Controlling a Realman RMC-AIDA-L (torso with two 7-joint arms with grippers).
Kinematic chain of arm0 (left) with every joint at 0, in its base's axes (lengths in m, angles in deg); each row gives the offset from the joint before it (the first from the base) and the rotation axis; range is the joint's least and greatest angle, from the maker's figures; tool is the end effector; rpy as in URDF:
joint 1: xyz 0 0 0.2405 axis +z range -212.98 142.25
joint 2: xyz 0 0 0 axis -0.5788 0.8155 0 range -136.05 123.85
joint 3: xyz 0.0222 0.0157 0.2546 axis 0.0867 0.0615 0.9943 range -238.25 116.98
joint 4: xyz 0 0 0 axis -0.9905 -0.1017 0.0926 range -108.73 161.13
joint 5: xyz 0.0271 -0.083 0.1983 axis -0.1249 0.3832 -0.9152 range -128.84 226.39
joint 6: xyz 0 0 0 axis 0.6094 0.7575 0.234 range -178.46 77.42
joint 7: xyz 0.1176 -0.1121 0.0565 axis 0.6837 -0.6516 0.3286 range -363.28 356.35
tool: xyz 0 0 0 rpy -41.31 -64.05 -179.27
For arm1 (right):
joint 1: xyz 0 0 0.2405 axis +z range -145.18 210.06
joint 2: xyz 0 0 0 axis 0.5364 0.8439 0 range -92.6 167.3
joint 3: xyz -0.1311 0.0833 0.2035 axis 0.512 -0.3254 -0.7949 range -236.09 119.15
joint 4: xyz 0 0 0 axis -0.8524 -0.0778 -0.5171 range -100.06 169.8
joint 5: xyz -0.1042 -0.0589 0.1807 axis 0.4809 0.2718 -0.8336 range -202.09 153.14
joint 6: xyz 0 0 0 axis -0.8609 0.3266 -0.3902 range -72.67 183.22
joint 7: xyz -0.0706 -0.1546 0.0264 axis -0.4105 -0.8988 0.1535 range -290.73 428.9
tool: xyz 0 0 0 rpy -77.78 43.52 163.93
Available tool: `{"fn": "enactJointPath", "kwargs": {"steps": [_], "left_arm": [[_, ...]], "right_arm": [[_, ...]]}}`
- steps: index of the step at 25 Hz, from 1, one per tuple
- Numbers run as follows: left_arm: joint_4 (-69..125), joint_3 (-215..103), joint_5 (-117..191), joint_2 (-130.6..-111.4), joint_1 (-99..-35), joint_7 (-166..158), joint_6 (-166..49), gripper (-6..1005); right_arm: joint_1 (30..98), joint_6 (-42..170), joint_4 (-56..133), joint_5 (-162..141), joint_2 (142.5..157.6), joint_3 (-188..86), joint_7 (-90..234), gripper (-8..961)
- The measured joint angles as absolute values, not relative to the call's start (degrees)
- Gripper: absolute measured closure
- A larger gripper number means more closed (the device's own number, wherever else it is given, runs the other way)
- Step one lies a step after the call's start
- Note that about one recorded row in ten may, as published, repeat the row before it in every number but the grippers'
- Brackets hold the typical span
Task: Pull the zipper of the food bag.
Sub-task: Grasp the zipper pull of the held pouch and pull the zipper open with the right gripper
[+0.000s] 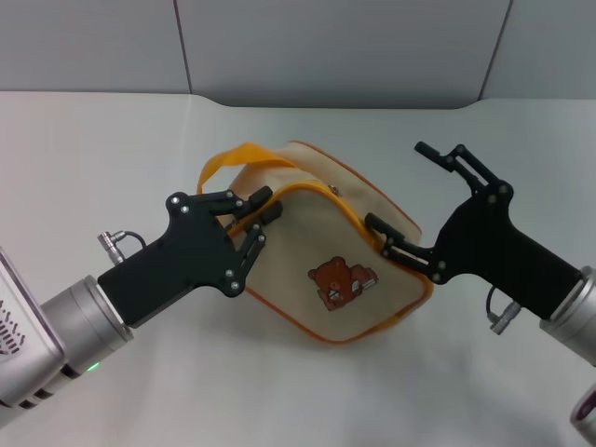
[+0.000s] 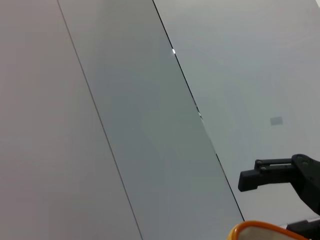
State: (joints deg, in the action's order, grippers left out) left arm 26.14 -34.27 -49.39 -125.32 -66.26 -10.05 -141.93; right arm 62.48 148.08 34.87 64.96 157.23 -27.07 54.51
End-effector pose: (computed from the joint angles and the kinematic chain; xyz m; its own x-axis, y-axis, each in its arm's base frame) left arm -0.2373 0.3069 -0.0734 0.7211 -0.3788 0.5801 0.1384 -0.7416 -0.6564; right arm 0.2367 0.3073 -0.0672 0.7234 0.6143 -0.3153 0.0705 -0.5201 -0.8512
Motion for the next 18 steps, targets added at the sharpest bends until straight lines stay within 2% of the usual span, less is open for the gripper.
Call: {"fn": "enactJointPath", "kwargs": {"steps": [18], "left_arm": [[26.00, -34.01, -49.38, -125.36, -66.89, -10.05, -142.81, 901]], "right_arm": [[64.50, 142.49, 31.10, 64.88, 157.25, -28.45, 49.57, 125]]}}
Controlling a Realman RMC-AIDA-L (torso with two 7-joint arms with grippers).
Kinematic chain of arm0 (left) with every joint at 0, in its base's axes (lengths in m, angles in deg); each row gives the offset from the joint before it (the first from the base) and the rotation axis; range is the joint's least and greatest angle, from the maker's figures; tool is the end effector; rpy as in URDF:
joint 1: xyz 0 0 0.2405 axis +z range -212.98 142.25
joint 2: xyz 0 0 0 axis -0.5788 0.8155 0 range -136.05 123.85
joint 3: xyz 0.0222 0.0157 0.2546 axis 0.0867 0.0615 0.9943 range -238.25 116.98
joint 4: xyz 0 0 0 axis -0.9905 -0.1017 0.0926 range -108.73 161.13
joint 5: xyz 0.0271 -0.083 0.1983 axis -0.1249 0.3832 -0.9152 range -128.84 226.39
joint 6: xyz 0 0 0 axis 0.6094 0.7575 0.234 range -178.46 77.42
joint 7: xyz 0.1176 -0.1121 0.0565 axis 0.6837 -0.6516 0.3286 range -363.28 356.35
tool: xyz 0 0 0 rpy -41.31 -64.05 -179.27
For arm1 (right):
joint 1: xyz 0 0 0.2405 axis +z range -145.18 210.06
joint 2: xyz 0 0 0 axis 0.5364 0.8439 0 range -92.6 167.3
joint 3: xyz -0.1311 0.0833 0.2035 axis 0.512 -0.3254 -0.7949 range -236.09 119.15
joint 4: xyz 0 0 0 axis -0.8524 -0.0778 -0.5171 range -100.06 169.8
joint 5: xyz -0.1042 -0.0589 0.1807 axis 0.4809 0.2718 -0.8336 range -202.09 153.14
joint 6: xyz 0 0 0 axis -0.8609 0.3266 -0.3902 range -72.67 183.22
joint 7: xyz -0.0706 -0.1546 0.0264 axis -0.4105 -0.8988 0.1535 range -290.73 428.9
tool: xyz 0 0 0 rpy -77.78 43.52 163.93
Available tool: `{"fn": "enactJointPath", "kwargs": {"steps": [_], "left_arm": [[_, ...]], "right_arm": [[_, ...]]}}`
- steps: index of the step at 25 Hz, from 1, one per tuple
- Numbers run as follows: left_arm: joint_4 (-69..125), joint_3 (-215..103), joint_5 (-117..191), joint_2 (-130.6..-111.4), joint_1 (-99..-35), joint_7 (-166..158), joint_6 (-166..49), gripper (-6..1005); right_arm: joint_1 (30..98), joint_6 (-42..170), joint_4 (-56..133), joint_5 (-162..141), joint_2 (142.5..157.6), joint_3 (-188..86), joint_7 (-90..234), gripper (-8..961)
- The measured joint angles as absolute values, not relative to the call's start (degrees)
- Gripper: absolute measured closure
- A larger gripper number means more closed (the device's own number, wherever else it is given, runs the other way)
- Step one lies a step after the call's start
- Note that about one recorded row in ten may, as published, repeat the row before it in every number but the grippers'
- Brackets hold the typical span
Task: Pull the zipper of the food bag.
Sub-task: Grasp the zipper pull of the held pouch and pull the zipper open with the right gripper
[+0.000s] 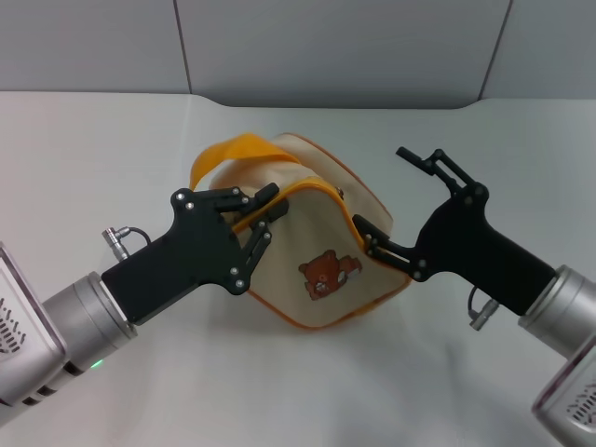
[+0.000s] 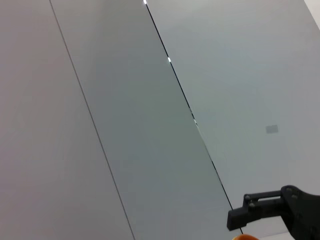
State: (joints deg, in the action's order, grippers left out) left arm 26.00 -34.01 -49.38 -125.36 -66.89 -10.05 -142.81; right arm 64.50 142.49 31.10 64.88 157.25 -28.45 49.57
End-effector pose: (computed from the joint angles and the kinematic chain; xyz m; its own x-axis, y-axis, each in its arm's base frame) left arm -0.2317 0.3072 -0.0733 0.7058 -0.3927 0.5896 0.1283 -0.7476 -0.6516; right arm 0.2366 0.3161 -0.0833 0.7667 0.5895 -0.2544 0.1063 -0.5074 -0.8551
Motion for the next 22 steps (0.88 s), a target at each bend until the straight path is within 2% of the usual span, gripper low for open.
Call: {"fn": "enactJointPath", "kwargs": {"steps": [22], "left_arm": [[25.97, -34.01, -49.37, -125.36, -67.19, -10.05, -143.16, 904]], "right_arm": [[67.52, 138.55, 27.76, 65.05, 157.22, -28.78, 44.84, 125]]}}
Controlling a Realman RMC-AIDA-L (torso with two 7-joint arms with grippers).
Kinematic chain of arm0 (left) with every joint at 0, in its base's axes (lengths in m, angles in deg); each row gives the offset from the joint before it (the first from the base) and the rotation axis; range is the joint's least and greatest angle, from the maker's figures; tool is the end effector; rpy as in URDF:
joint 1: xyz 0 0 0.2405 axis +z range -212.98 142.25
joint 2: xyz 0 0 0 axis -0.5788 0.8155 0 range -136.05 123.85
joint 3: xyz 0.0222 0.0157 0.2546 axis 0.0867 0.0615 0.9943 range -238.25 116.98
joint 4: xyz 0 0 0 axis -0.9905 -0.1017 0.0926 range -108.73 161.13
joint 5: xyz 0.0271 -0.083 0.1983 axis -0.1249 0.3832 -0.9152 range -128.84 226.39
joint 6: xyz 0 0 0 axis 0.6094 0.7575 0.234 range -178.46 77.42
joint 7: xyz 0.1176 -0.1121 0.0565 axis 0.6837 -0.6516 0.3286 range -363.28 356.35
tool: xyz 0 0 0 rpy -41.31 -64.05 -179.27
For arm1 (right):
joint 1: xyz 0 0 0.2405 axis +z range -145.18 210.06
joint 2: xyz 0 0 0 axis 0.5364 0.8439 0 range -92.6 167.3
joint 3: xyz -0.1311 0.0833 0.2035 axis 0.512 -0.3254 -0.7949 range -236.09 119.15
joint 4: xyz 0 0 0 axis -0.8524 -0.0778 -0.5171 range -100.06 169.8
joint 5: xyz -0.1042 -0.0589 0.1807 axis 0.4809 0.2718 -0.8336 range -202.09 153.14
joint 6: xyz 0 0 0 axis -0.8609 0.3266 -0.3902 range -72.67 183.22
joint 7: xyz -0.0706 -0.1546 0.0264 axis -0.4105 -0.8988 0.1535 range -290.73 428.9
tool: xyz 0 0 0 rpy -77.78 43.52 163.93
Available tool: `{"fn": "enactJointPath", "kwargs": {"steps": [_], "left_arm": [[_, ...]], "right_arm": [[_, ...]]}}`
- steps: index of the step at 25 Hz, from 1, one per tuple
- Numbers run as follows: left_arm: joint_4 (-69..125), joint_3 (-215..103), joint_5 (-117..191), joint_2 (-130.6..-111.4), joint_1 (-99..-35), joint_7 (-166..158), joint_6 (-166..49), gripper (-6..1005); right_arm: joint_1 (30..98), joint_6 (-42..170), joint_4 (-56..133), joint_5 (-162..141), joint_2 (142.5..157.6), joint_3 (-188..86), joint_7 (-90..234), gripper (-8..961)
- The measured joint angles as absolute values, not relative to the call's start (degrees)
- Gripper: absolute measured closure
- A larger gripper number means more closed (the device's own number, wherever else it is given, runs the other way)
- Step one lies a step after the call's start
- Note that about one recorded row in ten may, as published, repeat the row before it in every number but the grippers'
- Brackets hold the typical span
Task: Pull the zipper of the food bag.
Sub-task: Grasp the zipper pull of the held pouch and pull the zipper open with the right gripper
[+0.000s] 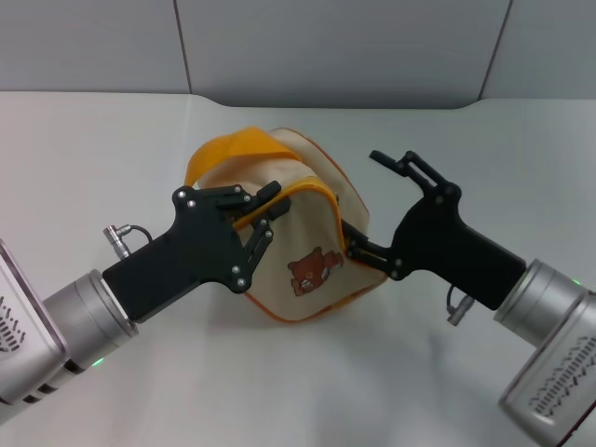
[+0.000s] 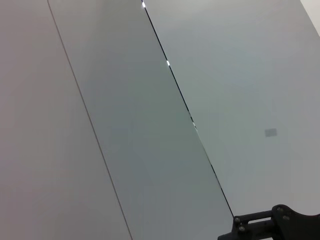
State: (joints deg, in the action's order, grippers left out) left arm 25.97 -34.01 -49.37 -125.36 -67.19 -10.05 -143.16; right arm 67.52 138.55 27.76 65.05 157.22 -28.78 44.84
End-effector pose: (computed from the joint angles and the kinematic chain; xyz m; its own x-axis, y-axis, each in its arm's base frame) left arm -0.2293 0.3079 -0.0728 0.6994 -0.3993 0.5928 0.1244 -0.7488 -0.6511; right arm 0.2269 0.3238 -0.0986 0.7713 0.6030 -0.2036 0.1691 -0.5027 -0.8478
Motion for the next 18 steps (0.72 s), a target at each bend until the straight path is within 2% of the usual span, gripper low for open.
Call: {"fn": "enactJointPath", "kwargs": {"steps": [18], "left_arm": [[25.71, -34.00, -49.40, -125.37, -67.53, -10.06, -143.29, 909]], "right_arm": [[68.85, 140.25, 24.56, 65.09, 157.23, -32.14, 44.81, 126]]}}
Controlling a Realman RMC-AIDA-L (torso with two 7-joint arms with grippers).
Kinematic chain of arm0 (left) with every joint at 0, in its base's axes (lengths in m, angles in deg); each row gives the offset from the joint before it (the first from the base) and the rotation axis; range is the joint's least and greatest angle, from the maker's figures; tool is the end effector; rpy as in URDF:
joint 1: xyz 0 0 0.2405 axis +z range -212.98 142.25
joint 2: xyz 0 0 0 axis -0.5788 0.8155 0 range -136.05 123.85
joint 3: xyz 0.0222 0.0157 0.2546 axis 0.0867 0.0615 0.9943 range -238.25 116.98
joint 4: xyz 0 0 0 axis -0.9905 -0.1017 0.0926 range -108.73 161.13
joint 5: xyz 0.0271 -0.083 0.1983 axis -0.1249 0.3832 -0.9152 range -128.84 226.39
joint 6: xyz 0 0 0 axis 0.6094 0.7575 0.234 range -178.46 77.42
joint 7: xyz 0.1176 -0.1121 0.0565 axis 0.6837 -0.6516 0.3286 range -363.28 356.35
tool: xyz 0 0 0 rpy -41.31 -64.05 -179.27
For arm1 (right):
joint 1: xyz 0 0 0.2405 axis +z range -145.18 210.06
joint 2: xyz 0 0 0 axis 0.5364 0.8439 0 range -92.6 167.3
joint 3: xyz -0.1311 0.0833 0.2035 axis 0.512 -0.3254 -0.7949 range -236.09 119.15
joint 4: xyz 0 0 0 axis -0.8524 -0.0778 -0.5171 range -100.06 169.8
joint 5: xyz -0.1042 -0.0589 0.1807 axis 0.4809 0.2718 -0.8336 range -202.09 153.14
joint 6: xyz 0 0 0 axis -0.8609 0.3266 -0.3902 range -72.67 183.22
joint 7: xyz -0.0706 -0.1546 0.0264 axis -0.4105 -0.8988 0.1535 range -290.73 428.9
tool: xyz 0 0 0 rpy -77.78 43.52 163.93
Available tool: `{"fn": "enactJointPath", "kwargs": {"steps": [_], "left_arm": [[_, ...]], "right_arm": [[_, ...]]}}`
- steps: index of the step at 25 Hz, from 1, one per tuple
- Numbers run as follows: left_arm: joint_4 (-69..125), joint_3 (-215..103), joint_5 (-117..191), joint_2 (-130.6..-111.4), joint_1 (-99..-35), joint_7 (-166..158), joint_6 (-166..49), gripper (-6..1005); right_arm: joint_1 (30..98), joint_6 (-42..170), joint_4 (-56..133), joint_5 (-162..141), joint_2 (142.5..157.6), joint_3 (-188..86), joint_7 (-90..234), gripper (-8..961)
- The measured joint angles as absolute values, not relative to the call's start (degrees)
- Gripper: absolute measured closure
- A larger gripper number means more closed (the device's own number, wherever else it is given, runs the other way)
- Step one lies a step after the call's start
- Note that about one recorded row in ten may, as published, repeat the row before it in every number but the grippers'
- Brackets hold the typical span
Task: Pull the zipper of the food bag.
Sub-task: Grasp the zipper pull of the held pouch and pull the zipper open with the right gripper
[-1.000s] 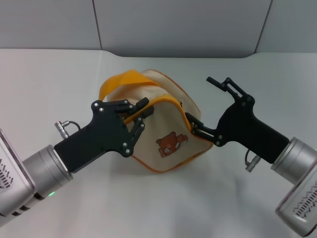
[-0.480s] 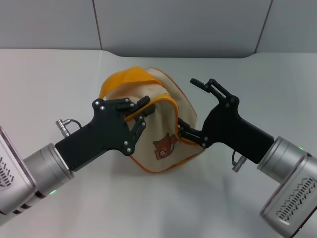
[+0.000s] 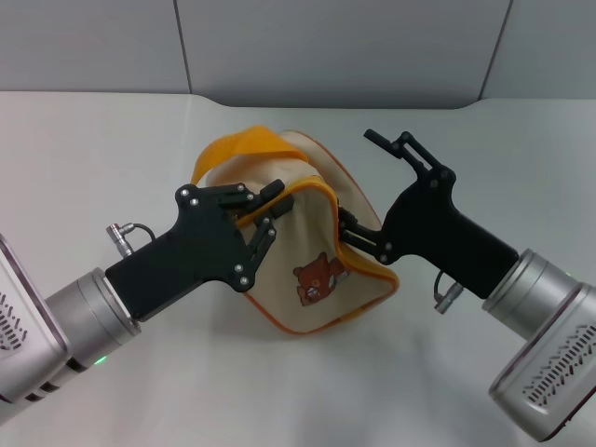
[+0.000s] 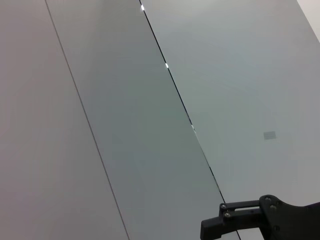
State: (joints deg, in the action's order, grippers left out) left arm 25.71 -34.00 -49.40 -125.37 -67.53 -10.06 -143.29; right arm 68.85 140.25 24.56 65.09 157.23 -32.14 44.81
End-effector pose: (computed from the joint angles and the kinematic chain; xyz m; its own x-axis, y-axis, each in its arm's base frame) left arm -0.2269 0.3083 -0.0734 0.6943 -0.4013 0.5974 0.1227 -0.7519 -0.6478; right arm 0.2125 0.3253 -0.0979 0.7568 0.5987 -0.2623 0.0947 -0.4974 -0.8623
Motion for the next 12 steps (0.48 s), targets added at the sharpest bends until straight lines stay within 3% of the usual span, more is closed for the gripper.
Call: {"fn": "enactJointPath", "kwargs": {"steps": [7, 12], "left_arm": [[25.67, -34.00, -49.43, -125.37, -67.53, -10.06, -143.33, 907], [25.67, -34.01, -49.43, -125.37, -67.54, -10.06, -143.34, 895]], "right_arm": [[68.52, 140.32, 23.65, 65.31, 157.23, -31.58, 44.31, 126], [67.92, 140.55, 23.62, 66.69, 157.23, -32.06, 43.57, 307]]}}
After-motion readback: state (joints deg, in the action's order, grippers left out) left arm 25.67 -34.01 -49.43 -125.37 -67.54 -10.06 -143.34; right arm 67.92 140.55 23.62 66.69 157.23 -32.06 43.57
